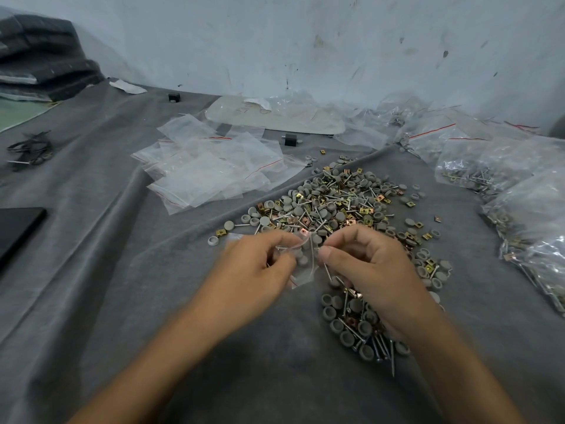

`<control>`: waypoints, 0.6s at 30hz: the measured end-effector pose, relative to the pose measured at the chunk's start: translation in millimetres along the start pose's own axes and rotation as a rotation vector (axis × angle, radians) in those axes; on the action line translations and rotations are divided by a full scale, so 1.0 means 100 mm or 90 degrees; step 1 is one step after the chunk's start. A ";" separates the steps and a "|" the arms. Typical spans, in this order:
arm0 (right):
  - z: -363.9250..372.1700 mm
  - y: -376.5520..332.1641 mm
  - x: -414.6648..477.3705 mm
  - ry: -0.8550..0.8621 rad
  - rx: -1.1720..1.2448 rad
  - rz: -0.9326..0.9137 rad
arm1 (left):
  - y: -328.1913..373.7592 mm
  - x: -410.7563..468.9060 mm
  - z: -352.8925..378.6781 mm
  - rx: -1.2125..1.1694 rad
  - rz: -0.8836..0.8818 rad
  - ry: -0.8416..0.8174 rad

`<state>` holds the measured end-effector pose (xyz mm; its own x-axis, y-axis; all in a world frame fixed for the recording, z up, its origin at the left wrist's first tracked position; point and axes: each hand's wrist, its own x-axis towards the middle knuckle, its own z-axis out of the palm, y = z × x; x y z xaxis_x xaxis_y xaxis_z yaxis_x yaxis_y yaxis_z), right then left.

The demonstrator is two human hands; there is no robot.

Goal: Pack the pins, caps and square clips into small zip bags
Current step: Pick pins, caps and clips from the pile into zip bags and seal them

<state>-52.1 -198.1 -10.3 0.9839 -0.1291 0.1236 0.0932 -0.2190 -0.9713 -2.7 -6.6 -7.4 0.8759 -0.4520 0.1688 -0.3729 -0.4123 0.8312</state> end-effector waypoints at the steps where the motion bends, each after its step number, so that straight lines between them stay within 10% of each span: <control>1: 0.02 0.00 0.00 0.016 -0.020 -0.001 | 0.00 0.00 0.01 0.006 0.001 -0.001; 7: 0.02 -0.06 -0.02 0.034 -0.086 -0.008 | -0.01 0.00 0.02 0.019 -0.003 -0.010; 15: -0.52 -0.16 -0.13 -0.296 -0.312 0.171 | -0.06 0.03 -0.04 -0.008 -0.005 0.034; 18: -0.51 -0.10 -0.11 -0.248 -0.318 0.158 | -0.06 0.03 -0.03 -0.013 -0.008 0.032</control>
<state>-72.0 -243.7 8.3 0.9589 0.1045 -0.2639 -0.1317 -0.6599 -0.7397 3.0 -2.9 -10.7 0.8949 -0.4067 0.1835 -0.3555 -0.4014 0.8441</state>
